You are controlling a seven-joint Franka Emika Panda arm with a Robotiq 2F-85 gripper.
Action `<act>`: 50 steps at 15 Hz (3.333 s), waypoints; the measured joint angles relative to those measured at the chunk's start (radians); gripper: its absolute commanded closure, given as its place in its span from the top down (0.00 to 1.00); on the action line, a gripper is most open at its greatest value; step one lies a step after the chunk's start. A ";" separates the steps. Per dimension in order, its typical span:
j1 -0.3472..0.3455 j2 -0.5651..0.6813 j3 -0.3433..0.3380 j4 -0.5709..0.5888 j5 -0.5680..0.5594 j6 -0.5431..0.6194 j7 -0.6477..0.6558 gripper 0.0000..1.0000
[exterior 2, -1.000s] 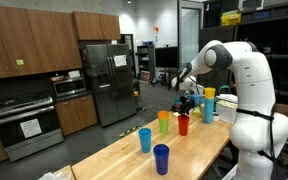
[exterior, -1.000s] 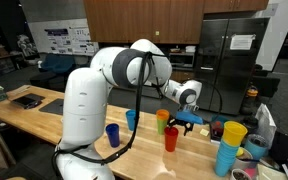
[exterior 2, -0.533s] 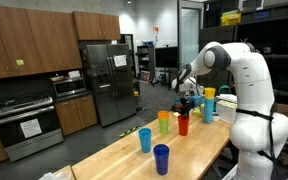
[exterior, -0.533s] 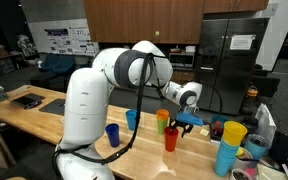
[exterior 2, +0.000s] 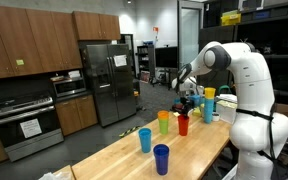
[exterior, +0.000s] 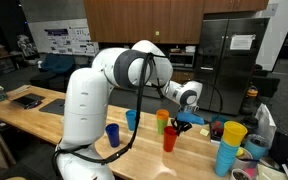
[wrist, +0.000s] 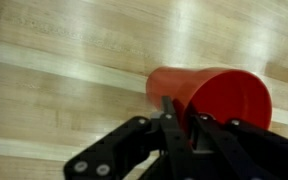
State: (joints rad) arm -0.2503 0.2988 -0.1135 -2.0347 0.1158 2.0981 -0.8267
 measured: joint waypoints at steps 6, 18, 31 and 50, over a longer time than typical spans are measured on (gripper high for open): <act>0.000 -0.016 0.003 0.004 0.012 0.001 -0.031 0.01; 0.046 -0.262 0.013 0.003 0.039 -0.048 -0.048 0.01; 0.151 -0.339 0.016 0.038 0.039 -0.053 0.005 0.01; 0.161 -0.195 0.034 0.199 0.044 -0.079 0.064 0.01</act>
State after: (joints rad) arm -0.0891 0.1039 -0.0792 -1.8360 0.1598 2.0196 -0.7623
